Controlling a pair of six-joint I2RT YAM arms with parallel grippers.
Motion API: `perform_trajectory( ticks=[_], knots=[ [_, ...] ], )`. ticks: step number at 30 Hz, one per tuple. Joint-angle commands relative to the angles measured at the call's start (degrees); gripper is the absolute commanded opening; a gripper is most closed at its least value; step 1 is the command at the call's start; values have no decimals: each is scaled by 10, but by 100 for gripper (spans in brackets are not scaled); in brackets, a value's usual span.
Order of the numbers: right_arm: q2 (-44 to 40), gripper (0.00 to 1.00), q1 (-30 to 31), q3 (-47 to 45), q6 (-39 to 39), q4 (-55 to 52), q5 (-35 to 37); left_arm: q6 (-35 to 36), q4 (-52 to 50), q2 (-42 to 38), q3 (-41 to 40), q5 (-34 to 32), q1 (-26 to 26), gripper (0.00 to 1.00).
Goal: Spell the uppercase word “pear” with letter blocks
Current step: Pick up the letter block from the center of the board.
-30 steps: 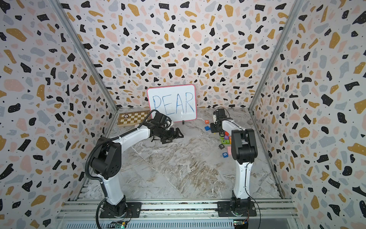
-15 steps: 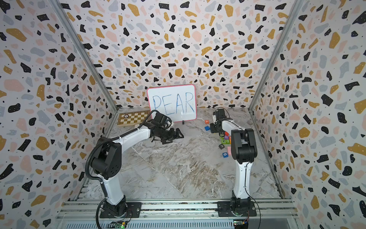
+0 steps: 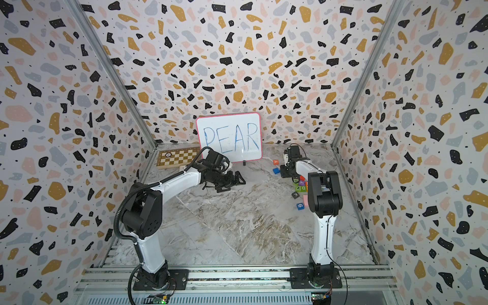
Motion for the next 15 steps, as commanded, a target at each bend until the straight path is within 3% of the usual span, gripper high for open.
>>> perform_trajectory(
  ticks=[1, 15],
  knots=[
    [7, 39, 1, 0, -1, -10, 12, -4, 4, -7, -5, 0, -4, 100],
    [9, 32, 3, 14, 13, -22, 15, -4, 1, -8, -3, -3, -5, 100]
  ],
)
